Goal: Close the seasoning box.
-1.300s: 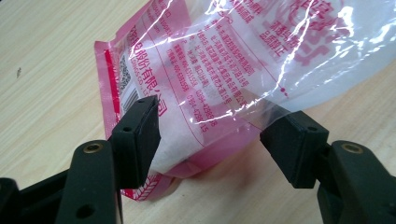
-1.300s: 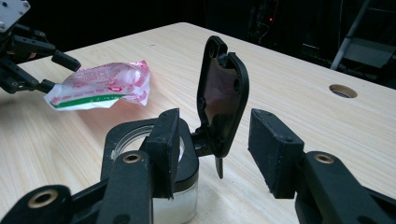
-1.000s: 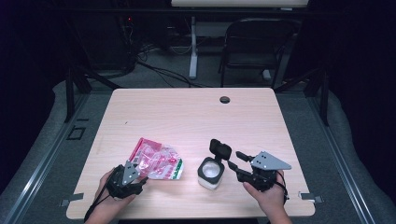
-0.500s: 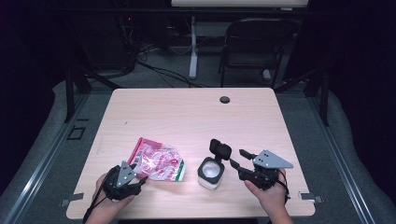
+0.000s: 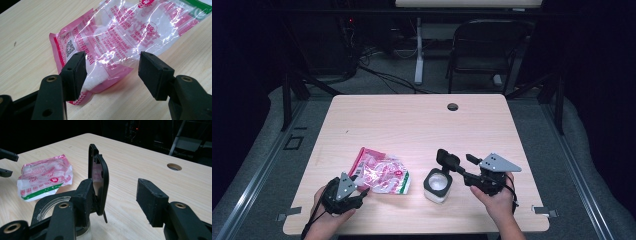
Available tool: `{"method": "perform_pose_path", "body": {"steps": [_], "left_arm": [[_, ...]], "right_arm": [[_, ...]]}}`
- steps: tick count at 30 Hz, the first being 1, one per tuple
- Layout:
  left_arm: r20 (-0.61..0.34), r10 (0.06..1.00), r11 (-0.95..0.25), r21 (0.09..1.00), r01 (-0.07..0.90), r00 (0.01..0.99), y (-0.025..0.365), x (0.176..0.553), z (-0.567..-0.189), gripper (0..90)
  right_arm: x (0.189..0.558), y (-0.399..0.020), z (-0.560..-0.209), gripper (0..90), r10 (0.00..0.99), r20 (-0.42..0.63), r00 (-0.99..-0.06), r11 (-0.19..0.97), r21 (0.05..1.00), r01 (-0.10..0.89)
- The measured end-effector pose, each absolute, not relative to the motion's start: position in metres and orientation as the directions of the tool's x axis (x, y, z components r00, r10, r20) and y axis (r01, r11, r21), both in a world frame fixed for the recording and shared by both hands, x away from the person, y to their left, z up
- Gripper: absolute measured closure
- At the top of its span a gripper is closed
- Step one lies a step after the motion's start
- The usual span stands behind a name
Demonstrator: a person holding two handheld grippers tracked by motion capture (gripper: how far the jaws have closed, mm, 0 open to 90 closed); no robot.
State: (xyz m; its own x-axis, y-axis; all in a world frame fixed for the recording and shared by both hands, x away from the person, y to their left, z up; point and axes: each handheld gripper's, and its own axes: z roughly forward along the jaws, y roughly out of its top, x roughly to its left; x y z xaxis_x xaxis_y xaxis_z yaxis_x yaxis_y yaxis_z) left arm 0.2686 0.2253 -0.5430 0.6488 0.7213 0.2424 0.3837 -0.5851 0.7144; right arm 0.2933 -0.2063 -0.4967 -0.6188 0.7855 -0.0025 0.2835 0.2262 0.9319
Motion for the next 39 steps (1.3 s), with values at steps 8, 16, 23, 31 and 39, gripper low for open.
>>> {"method": "perform_pose_path", "body": {"steps": [8, 16, 23, 31, 39], "left_arm": [[0.239, 0.728, -0.579, 0.717, 0.389, 0.643, 0.226, 0.265, -0.543, 39.2], [0.227, 0.741, -0.562, 0.725, 0.398, 0.632, 0.228, 0.266, -0.543, 39.2], [0.228, 0.740, -0.561, 0.729, 0.393, 0.633, 0.230, 0.266, -0.541, 39.2], [0.210, 0.744, -0.543, 0.742, 0.393, 0.634, 0.231, 0.266, -0.540, 39.6], [0.210, 0.743, -0.545, 0.741, 0.393, 0.636, 0.232, 0.266, -0.540, 39.6]], "right_arm": [[0.302, -0.198, -0.496, 47.6, 0.769, -0.006, -0.639, 0.243, 0.927, 0.285], [0.307, -0.191, -0.497, 48.8, 0.757, -0.008, -0.653, 0.257, 0.923, 0.286], [0.307, -0.189, -0.491, 49.8, 0.752, -0.018, -0.659, 0.275, 0.917, 0.290], [0.314, -0.182, -0.489, 56.8, 0.740, -0.033, -0.671, 0.311, 0.902, 0.298], [0.320, -0.176, -0.493, 65.3, 0.728, -0.050, -0.684, 0.350, 0.885, 0.307]]}}
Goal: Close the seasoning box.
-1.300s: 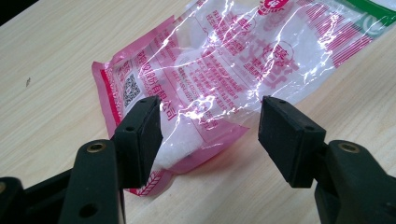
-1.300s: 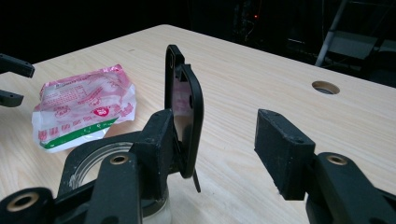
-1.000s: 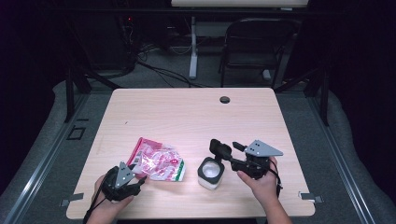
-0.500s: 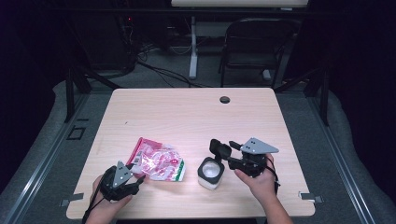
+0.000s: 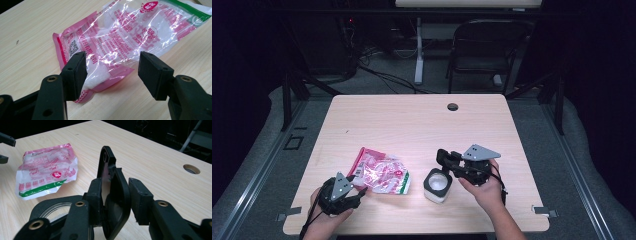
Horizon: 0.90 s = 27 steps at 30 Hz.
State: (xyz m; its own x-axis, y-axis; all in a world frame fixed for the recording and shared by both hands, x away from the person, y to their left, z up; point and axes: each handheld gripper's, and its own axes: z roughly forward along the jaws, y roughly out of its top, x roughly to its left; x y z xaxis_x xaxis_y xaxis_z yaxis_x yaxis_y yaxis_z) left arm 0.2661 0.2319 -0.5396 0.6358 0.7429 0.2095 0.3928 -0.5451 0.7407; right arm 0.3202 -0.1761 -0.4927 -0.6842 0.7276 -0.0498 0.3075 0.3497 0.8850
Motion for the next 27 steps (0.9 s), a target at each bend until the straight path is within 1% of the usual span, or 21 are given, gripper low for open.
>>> {"method": "perform_pose_path", "body": {"steps": [8, 12, 19, 27], "left_arm": [[0.209, 0.746, -0.543, 0.740, 0.396, 0.632, 0.231, 0.266, -0.540, 39.6], [0.209, 0.748, -0.542, 0.740, 0.398, 0.630, 0.231, 0.266, -0.540, 39.9], [0.213, 0.748, -0.544, 0.741, 0.395, 0.629, 0.231, 0.266, -0.539, 39.9], [0.215, 0.749, -0.542, 0.743, 0.393, 0.627, 0.231, 0.265, -0.539, 40.0]], "right_arm": [[0.321, -0.174, -0.492, 76.1, 0.703, -0.080, -0.707, 0.393, 0.872, 0.292], [0.321, -0.174, -0.491, 78.8, 0.696, -0.079, -0.714, 0.395, 0.872, 0.289], [0.318, -0.172, -0.490, 81.9, 0.673, -0.109, -0.731, 0.424, 0.867, 0.262], [0.310, -0.166, -0.489, 82.3, 0.664, -0.161, -0.730, 0.461, 0.857, 0.230]]}}
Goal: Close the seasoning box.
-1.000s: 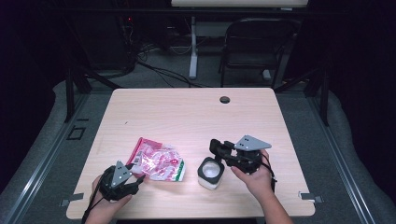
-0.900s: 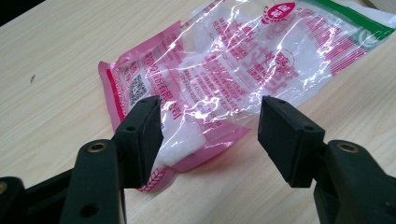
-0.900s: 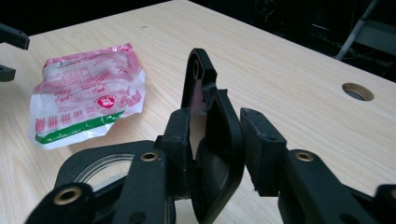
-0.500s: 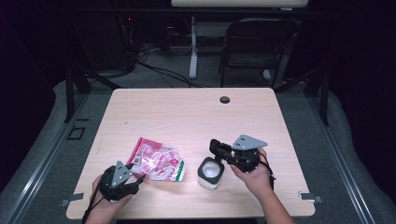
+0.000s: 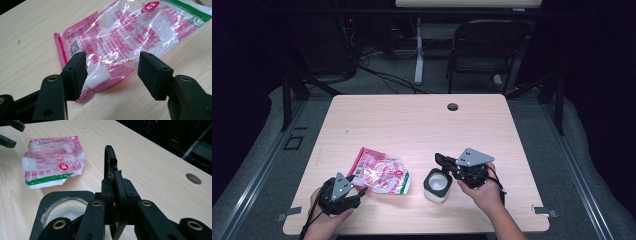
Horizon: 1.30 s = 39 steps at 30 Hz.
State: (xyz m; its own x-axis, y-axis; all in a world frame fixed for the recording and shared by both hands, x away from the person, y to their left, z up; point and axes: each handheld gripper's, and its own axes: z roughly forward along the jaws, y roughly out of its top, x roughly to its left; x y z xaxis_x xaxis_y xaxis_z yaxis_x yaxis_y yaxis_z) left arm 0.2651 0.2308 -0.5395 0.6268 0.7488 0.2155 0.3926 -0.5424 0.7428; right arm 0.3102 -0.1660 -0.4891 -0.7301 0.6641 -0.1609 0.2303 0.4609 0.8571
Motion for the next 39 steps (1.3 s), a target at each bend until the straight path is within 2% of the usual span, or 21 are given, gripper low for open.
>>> {"method": "perform_pose_path", "body": {"steps": [20, 32, 39], "left_arm": [[0.218, 0.750, -0.543, 0.743, 0.392, 0.625, 0.231, 0.265, -0.539, 40.0], [0.220, 0.752, -0.542, 0.743, 0.393, 0.622, 0.232, 0.265, -0.539, 40.0], [0.220, 0.750, -0.545, 0.741, 0.394, 0.624, 0.231, 0.266, -0.540, 40.0]], "right_arm": [[0.291, -0.155, -0.487, 76.9, 0.629, -0.205, -0.750, 0.486, 0.856, 0.175], [0.282, -0.150, -0.492, 69.8, 0.623, -0.209, -0.754, 0.491, 0.855, 0.169], [0.276, -0.147, -0.494, 67.2, 0.612, -0.253, -0.749, 0.524, 0.839, 0.145]]}}
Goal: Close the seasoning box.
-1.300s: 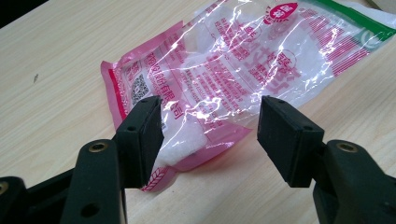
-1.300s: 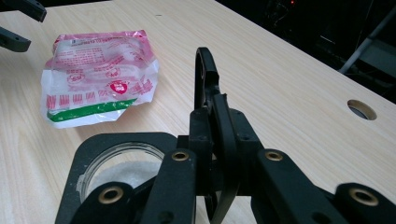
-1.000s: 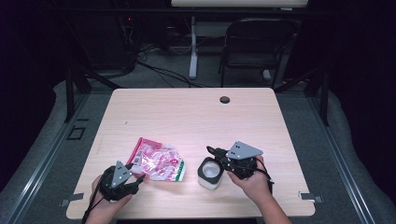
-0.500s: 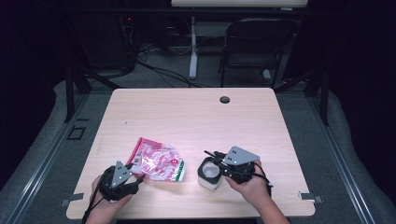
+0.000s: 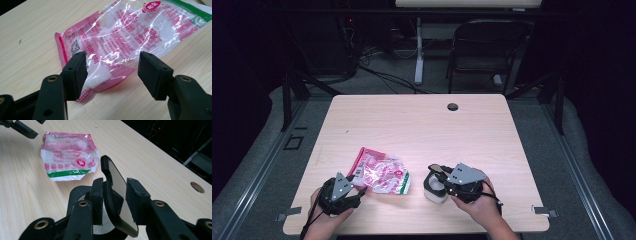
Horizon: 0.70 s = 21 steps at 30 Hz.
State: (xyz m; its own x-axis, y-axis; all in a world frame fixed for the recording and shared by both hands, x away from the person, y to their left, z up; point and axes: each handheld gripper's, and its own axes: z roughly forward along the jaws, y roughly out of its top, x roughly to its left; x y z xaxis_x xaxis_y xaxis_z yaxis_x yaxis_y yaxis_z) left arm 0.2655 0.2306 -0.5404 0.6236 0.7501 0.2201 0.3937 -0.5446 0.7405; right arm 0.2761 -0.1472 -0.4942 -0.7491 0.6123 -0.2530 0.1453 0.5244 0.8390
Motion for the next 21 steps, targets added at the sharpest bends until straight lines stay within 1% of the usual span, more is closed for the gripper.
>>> {"method": "perform_pose_path", "body": {"steps": [9, 16, 21], "left_arm": [[0.219, 0.751, -0.544, 0.741, 0.394, 0.623, 0.2303, 0.2655, -0.5406, 40.0], [0.218, 0.751, -0.543, 0.741, 0.395, 0.623, 0.2299, 0.2657, -0.5411, 40.0], [0.221, 0.749, -0.547, 0.738, 0.395, 0.624, 0.2295, 0.2658, -0.5413, 40.0]], "right_arm": [[0.2733, -0.1467, -0.4965, 64.0, 0.609, -0.249, -0.753, 0.524, 0.839, 0.146], [0.2704, -0.1452, -0.4966, 56.6, 0.606, -0.248, -0.756, 0.524, 0.839, 0.145], [0.2684, -0.1439, -0.4972, 51.4, 0.604, -0.228, -0.764, 0.513, 0.845, 0.153]]}}
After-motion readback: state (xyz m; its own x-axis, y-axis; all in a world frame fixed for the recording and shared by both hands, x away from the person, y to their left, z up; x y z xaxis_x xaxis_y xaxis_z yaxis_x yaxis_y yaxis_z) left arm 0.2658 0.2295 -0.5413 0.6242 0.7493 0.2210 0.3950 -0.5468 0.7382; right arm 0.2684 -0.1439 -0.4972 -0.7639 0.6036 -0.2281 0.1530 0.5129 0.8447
